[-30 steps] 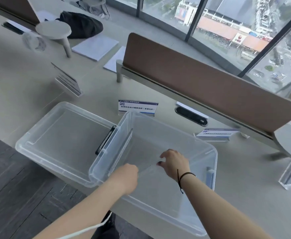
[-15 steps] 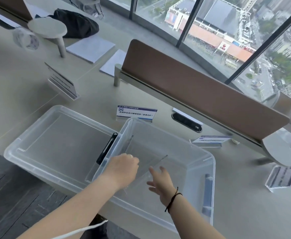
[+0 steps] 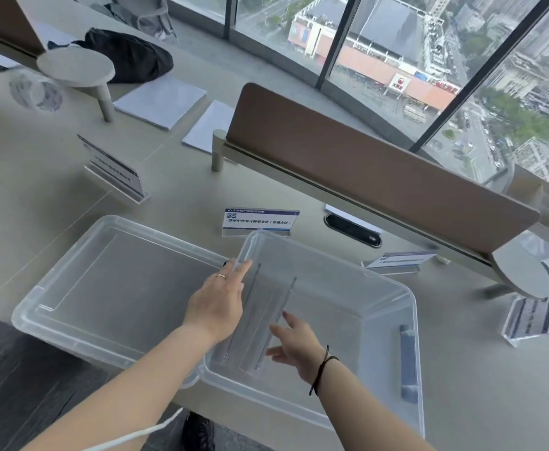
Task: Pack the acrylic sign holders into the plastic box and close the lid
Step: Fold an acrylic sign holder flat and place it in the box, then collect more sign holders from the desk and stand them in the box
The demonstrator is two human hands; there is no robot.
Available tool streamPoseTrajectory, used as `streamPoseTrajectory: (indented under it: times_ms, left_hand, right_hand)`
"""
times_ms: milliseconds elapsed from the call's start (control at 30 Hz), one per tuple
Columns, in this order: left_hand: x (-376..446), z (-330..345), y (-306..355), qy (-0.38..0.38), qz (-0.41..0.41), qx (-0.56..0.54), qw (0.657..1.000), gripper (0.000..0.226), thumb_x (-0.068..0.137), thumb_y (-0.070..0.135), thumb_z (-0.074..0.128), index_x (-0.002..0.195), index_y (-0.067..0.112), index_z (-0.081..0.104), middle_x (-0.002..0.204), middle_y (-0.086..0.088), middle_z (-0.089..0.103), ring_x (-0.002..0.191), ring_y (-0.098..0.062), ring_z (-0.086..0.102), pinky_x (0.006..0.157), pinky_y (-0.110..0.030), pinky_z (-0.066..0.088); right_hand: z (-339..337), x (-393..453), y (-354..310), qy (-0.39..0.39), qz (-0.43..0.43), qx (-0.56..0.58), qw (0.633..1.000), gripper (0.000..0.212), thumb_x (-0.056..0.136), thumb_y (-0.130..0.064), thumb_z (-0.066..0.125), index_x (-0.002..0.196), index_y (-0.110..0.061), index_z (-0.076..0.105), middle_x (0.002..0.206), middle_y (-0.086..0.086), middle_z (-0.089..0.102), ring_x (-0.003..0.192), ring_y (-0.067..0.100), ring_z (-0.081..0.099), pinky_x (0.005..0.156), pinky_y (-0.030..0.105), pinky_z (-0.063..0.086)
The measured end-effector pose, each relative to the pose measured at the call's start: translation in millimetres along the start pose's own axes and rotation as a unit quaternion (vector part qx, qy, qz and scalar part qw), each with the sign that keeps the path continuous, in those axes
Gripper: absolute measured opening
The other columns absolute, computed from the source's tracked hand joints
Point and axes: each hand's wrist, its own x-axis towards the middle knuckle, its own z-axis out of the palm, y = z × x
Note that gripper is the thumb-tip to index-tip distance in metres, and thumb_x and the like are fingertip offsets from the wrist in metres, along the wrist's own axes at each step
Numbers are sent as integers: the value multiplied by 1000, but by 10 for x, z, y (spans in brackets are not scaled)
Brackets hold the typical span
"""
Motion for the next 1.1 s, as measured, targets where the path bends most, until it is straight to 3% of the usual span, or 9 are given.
streamPoseTrajectory:
  times_ms: [67, 300, 767, 833, 933, 1100]
  left_hand:
    - [0, -16, 4, 0, -7, 2, 1000, 50, 103, 22, 28, 150, 38, 26, 159, -3, 28, 141, -28, 32, 99, -50, 45]
    - [-10, -30, 30, 1, -6, -2, 1000, 50, 102, 22, 26, 150, 36, 25, 158, -3, 30, 139, -28, 35, 97, -50, 46]
    - [-5, -23, 40, 5, -1, 22, 1000, 50, 101, 19, 28, 149, 34, 25, 157, -2, 33, 134, -29, 40, 90, -47, 49]
    - [1, -15, 33, 2, -1, 28, 1000, 51, 101, 19, 28, 149, 35, 24, 157, -1, 32, 133, -29, 40, 89, -48, 49]
    - [21, -8, 31, -8, -2, 47, 999, 54, 100, 17, 28, 150, 35, 21, 158, 0, 29, 137, -26, 35, 91, -48, 48]
    - [43, -1, 44, -6, 1, 83, 997, 54, 100, 18, 31, 152, 32, 22, 157, -4, 31, 143, -24, 26, 95, -47, 48]
  right_hand:
    - [28, 23, -31, 2, -3, -11, 1000, 63, 97, -25, 55, 152, -25, 25, 123, 3, 56, 64, 17, 72, 77, 36, 60]
    - [147, 49, -119, -3, -12, -61, 998, 63, 97, -27, 54, 153, -26, 24, 142, 9, 51, 76, 21, 74, 80, 36, 61]
    - [182, -56, -182, -6, -11, -84, 996, 62, 97, -28, 52, 153, -27, 24, 135, 5, 57, 77, 19, 75, 82, 39, 60]
    - [200, -82, -177, 9, -31, -148, 988, 61, 98, -34, 48, 153, -25, 23, 133, 4, 58, 91, 21, 73, 89, 39, 57]
    - [205, -123, -163, 27, -73, -283, 956, 65, 99, -45, 43, 154, -18, 20, 150, 6, 44, 123, 25, 56, 99, 32, 44]
    - [137, -98, -121, -12, -76, -352, 933, 78, 96, -53, 44, 155, -10, 14, 156, 11, 33, 139, 28, 39, 110, 37, 35]
